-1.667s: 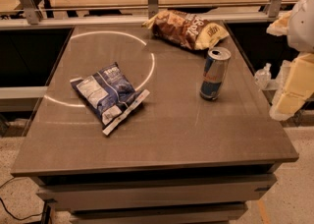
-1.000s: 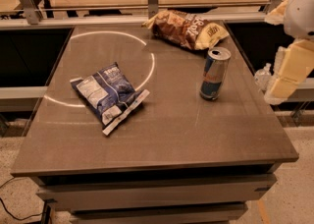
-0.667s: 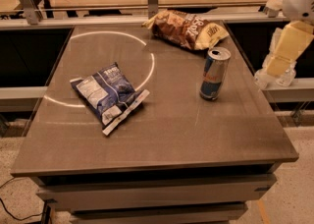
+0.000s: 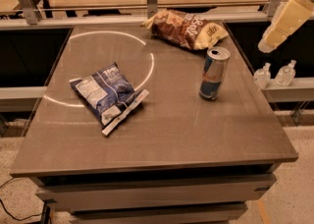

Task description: Pick brown chip bag

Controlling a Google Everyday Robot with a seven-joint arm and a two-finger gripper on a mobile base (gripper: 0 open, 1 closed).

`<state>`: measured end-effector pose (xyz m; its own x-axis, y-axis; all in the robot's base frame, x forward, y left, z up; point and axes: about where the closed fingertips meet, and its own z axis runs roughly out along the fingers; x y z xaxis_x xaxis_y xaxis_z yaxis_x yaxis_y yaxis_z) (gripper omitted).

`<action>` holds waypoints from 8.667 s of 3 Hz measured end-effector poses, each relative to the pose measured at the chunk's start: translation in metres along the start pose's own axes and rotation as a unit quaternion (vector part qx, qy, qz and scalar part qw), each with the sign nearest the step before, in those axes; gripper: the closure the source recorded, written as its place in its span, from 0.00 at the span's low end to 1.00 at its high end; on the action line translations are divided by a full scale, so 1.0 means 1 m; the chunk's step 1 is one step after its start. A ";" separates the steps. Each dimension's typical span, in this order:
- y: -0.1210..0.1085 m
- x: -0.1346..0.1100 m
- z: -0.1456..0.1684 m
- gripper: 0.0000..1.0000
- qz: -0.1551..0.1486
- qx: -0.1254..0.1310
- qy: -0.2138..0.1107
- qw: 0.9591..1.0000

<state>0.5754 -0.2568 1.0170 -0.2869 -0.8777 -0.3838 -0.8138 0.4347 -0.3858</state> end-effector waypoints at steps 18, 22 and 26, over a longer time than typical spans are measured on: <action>-0.073 -0.080 0.286 0.83 0.135 -0.044 -0.175 0.974; -0.073 -0.081 0.285 1.00 0.135 -0.044 -0.176 0.974; -0.076 -0.090 0.274 1.00 0.133 -0.039 -0.208 0.968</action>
Offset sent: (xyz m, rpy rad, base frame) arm 0.0921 -0.0141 -0.0231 0.2367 -0.3047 -0.3080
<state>0.8012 -0.1551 0.8514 -0.2759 -0.5719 -0.7725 -0.7792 0.6037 -0.1686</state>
